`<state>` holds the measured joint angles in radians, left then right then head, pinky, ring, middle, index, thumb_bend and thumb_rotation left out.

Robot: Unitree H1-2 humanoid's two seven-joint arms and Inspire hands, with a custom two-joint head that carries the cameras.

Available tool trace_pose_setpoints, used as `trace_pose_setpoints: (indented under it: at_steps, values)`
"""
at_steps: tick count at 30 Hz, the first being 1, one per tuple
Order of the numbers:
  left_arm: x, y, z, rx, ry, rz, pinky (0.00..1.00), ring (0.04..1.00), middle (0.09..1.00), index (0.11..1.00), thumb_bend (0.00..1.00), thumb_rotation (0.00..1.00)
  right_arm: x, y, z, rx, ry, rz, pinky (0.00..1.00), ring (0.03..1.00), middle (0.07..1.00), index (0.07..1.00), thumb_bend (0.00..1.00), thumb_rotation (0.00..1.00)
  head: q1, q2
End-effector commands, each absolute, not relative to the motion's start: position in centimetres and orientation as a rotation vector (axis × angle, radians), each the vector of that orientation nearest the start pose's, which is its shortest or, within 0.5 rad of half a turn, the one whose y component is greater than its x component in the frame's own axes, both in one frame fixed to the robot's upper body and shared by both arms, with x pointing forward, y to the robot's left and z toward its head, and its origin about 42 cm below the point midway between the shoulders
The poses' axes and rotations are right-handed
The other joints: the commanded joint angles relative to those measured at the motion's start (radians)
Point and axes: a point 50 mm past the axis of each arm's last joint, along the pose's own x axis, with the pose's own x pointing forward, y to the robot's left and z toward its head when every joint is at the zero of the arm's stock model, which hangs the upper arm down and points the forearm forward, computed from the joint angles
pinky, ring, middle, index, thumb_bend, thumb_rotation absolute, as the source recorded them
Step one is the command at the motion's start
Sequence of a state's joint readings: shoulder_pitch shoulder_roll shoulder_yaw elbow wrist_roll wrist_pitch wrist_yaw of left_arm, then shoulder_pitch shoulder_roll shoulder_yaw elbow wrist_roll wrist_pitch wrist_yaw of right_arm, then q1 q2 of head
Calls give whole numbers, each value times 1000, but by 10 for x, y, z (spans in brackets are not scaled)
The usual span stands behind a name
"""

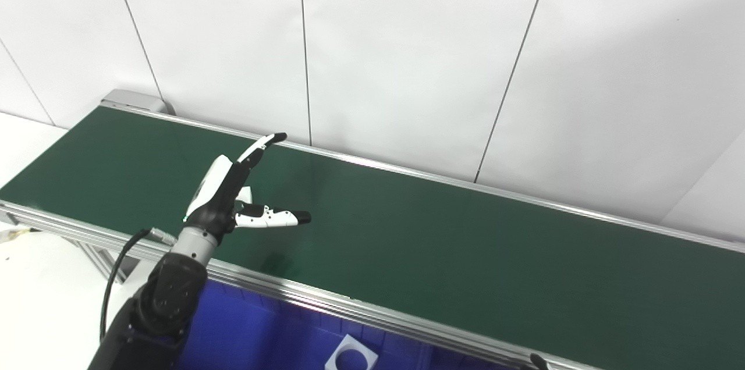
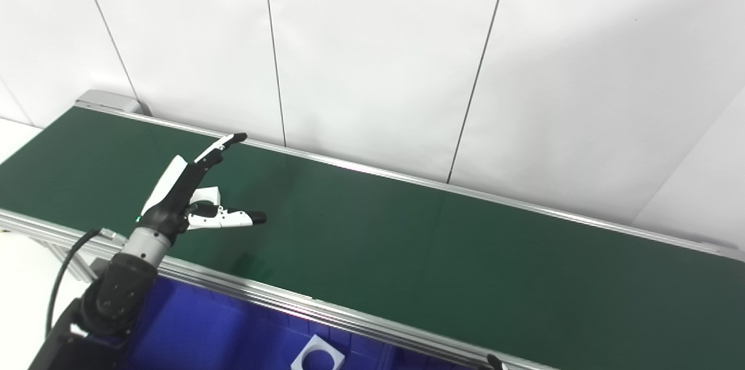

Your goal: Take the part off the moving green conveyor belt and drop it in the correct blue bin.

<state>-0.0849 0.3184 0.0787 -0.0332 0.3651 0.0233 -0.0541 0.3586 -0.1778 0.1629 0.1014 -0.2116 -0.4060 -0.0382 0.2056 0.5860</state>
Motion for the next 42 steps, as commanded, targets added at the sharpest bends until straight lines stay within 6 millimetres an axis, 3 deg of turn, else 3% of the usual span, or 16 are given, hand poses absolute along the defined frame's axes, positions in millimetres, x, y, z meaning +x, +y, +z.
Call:
trace_pose_setpoints:
  at_steps: [1,13,15,18,24,42]
  values:
    - [325,335,168,736,-125,72,905,971,967,926,857,270,140,-240,31,-312,-21,167,843,851,869,934,831,348,-1,1]
    - [352,351,154,862,-6,47,842,966,991,956,911,139,140,-238,32,-318,-29,171,858,844,860,932,826,361,0,15]
    - [355,351,152,918,28,38,850,970,997,961,923,149,140,-238,33,-316,-27,172,852,843,860,932,820,364,-2,17]
    - [359,350,149,1029,62,18,983,998,999,957,951,145,139,-237,33,-304,-23,170,849,845,860,930,823,349,-3,19]
    - [363,347,140,1135,94,-14,1000,1000,1000,955,962,146,139,-237,33,-311,-35,163,844,833,852,925,822,357,0,20]
    - [368,340,119,1284,136,-39,1000,1000,992,920,859,0,138,-241,34,-315,-35,161,842,829,849,925,835,382,9,28]
